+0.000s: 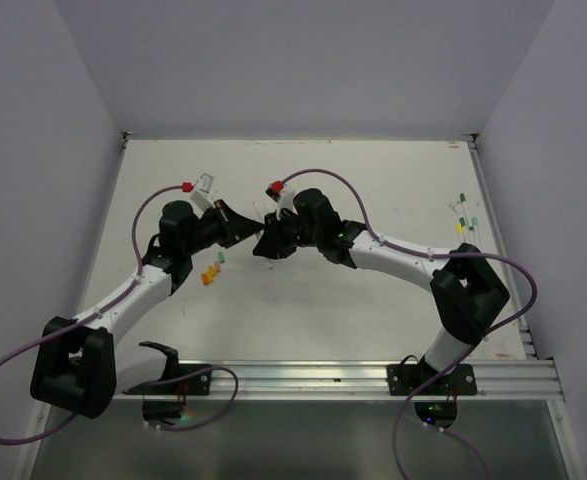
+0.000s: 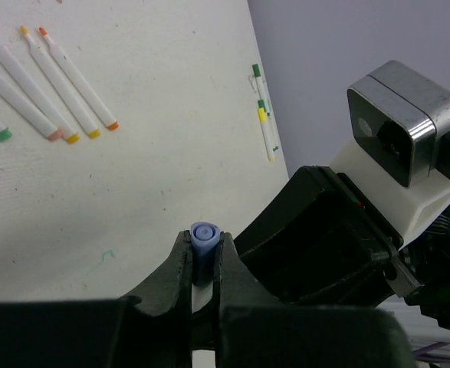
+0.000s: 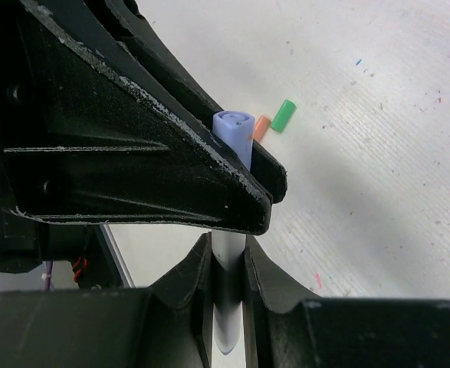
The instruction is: Open the pen caps
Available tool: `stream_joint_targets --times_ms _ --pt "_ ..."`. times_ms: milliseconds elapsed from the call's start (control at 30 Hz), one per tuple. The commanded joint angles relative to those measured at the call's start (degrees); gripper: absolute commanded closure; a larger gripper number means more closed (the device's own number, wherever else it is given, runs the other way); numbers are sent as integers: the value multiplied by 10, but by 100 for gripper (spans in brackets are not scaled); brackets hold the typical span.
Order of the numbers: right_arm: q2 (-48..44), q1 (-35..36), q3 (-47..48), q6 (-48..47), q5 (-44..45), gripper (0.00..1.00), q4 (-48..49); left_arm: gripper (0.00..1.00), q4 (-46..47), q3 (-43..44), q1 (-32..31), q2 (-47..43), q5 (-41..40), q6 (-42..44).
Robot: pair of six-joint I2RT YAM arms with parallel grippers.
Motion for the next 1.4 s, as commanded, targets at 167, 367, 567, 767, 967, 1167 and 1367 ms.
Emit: stream_joint_targets --times_ms 167,367,567,767,967,1167,1367 --pt "3 17 8 -15 6 100 -23 100 -76 61 1 0 -73 37" --pt "-2 61 -5 -25 94 100 -72 100 -109 73 8 -4 -173 25" --pt "-10 98 -41 -11 198 100 -109 100 -123 87 46 13 -231 1" --pt "-32 99 -49 -30 245 100 -142 100 -119 101 109 28 -209 -14" --pt "-50 96 -54 -37 272 100 -144 100 -127 115 126 28 -194 8" --pt "-48 -58 4 -47 210 100 -176 100 -240 64 126 -39 -242 66" --pt "18 -171 106 -112 206 100 -221 100 -378 22 126 -119 -332 67"
